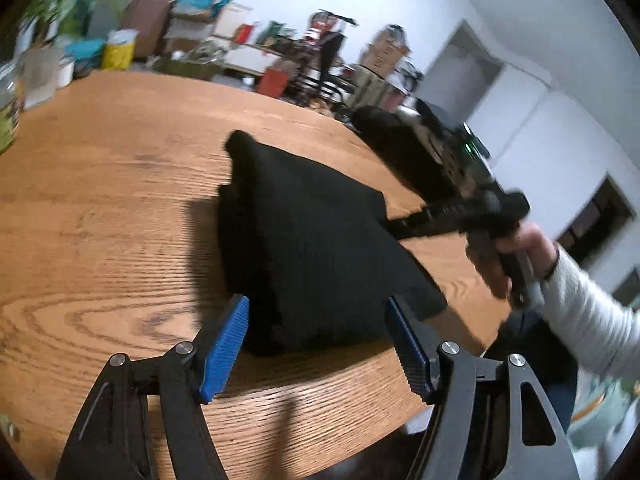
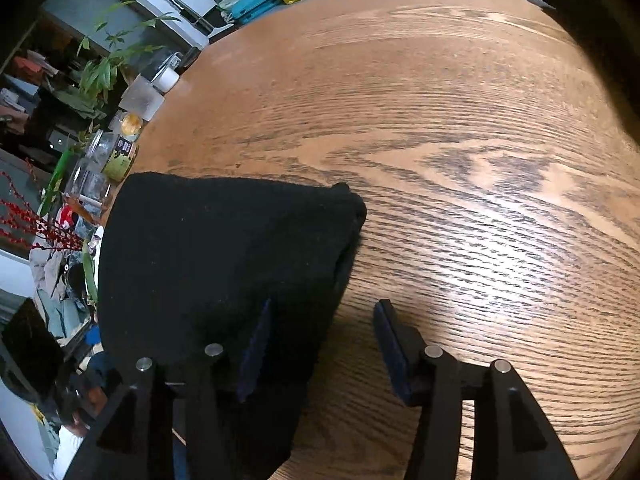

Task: Fold clothes
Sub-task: 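Release the folded black garment and open both grippers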

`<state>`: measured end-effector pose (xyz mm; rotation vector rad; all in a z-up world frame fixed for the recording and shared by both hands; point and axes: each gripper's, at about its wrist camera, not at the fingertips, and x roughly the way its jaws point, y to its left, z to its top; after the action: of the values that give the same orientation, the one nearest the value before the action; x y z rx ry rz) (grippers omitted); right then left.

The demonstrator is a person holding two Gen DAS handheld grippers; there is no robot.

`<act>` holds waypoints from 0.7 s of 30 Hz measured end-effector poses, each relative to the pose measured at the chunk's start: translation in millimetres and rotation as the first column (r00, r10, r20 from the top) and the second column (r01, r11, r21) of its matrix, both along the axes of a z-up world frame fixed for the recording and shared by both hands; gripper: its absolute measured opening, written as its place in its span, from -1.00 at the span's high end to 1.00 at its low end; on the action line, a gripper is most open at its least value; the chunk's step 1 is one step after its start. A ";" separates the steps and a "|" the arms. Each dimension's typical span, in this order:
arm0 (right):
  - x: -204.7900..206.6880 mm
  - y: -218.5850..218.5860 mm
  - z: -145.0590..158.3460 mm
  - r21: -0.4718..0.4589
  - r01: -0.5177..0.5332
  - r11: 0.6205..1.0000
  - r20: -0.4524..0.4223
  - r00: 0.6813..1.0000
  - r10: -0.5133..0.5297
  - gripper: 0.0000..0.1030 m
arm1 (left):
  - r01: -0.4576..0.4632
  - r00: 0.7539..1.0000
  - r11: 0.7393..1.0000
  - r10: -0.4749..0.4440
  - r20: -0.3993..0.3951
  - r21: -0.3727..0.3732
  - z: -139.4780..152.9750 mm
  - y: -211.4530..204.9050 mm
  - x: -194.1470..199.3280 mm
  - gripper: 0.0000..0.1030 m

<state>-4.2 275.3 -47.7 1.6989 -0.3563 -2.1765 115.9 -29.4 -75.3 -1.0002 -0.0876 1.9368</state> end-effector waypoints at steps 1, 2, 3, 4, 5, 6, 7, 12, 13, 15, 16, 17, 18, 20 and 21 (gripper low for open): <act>0.2 -0.8 0.3 0.006 -0.003 1.000 -0.005 1.000 0.003 -0.10 | 0.012 1.000 1.000 -0.012 -0.014 -0.011 -0.9 3.9 1.1 -0.37; 0.2 -1.3 0.5 0.010 -0.005 1.000 -0.010 1.000 0.006 -0.11 | 0.021 1.000 1.000 -0.021 -0.014 -0.019 -2.6 7.2 -0.8 -0.36; 0.1 -1.9 0.7 0.014 -0.007 1.000 -0.015 1.000 0.008 -0.12 | 0.028 1.000 0.999 -0.028 0.007 -0.021 -4.8 10.7 -5.4 -0.11; 0.0 -1.0 0.7 0.012 -0.007 1.000 -0.015 1.000 0.007 -0.12 | 0.034 0.999 0.999 -0.033 0.038 -0.020 -6.1 14.4 -11.0 0.28; 0.0 0.0 0.7 0.010 -0.006 1.000 -0.015 1.000 0.007 -0.13 | 0.039 0.997 0.999 -0.038 0.066 -0.019 -6.9 17.8 -16.1 0.30; 0.4 1.8 0.7 0.010 -0.004 1.000 -0.015 1.000 0.004 -0.13 | 0.040 0.996 0.999 -0.038 0.077 -0.020 -3.9 20.1 -17.5 0.42; 0.9 3.7 0.7 0.009 -0.002 1.000 -0.016 1.000 0.002 -0.14 | 0.040 0.995 0.999 -0.038 0.088 -0.021 -0.9 22.4 -18.9 0.53; 3.6 12.9 -1.1 0.002 0.022 1.000 -0.007 1.000 -0.022 -0.16 | 0.017 0.947 1.000 -0.019 0.320 0.009 -2.8 27.8 -43.5 0.60; 3.5 13.5 -1.7 0.002 0.026 1.000 -0.006 1.000 -0.026 -0.18 | 0.001 0.915 1.000 -0.004 0.405 0.008 -10.2 28.0 -51.7 0.61; 3.2 16.4 -2.3 -0.002 0.036 0.999 -0.002 0.999 -0.036 -0.19 | -0.038 0.813 0.999 0.031 0.581 0.001 -31.6 26.1 -68.8 0.61; 3.0 18.3 -2.8 -0.012 0.042 0.999 0.005 0.999 -0.042 -0.21 | -0.069 0.734 0.998 0.046 0.678 0.008 -45.3 22.4 -77.7 0.61; 2.7 20.2 -3.3 -0.023 0.048 0.999 0.012 0.999 -0.048 -0.28 | -0.100 0.659 0.995 0.051 0.751 0.020 -55.1 18.4 -85.1 0.62; 4.8 25.3 -1.9 -0.033 0.065 0.997 0.019 0.998 -0.064 -0.32 | -0.102 0.638 0.995 0.055 0.768 0.014 -56.5 18.3 -88.0 0.62; 9.3 35.8 1.1 -0.052 0.100 0.994 0.033 0.995 -0.098 -0.32 | -0.093 0.626 0.996 0.062 0.777 -0.005 -55.2 20.9 -90.2 0.61; 16.6 40.3 5.8 -0.068 0.102 0.992 0.027 0.995 -0.101 -0.32 | -0.087 0.631 0.996 0.064 0.773 -0.012 -53.6 22.3 -89.5 0.61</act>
<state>12.4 315.6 -41.9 1.7042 -0.5287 -2.1900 26.4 -7.1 -128.9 -1.7828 -0.6579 1.4235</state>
